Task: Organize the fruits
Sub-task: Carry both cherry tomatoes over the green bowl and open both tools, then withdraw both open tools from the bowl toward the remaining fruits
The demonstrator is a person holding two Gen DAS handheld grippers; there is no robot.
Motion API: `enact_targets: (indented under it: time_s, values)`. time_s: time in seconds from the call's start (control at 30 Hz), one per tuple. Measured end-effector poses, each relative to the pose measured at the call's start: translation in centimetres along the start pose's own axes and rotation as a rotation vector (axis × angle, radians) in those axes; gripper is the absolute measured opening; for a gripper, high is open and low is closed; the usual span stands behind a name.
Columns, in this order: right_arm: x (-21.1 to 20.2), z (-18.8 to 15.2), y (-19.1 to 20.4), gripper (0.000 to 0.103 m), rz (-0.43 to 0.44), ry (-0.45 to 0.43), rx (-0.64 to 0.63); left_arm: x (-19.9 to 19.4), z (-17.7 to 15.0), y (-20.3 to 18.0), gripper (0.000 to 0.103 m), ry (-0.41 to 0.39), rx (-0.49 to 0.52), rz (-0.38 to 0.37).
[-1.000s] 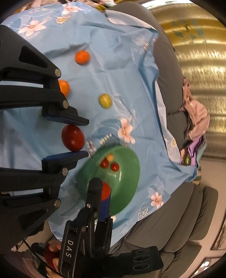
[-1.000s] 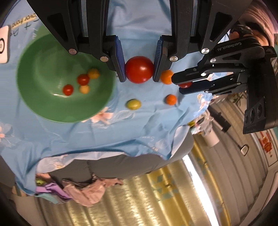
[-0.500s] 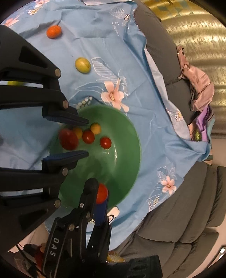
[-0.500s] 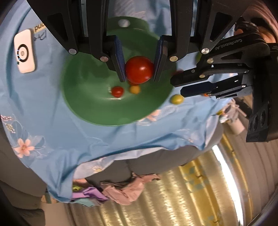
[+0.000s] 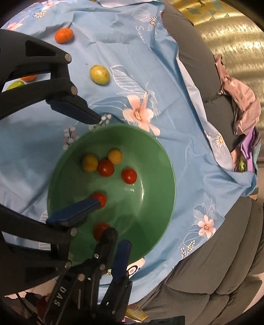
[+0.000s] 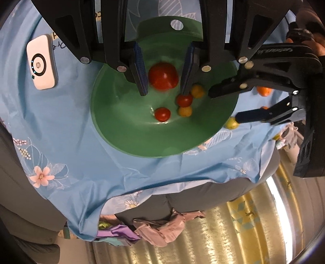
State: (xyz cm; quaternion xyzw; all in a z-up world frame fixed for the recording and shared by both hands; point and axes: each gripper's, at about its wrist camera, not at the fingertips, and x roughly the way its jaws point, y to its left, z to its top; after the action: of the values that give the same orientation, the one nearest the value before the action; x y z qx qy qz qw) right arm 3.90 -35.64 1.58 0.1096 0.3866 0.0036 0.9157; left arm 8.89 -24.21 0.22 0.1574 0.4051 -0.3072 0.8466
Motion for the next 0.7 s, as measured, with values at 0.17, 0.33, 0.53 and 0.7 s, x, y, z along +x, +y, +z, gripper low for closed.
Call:
enact_targets:
  time_s: [0.17, 0.33, 0.53, 0.7]
  values:
    - [-0.5, -0.1, 0.4, 0.038, -0.02, -0.002, -0.006, -1.3, -1.1, 1.7, 0.086, 0.001, -0.045, 0.032]
    - [-1.4, -0.1, 1.2, 0.038, -0.012, -0.01, -0.017, -3.0, -3.5, 3.7, 0.095, 0.007, -0.117, 0.061]
    - [-2.8, -0.4, 3.1, 0.038, 0.007, -0.023, -0.058, -5.9, -7.7, 6.5, 0.095, 0.012, -0.214, 0.114]
    - [-3.9, -0.6, 5.4, 0.038, 0.027, -0.035, -0.108, -8.2, -11.6, 8.8, 0.096, 0.025, -0.312, 0.155]
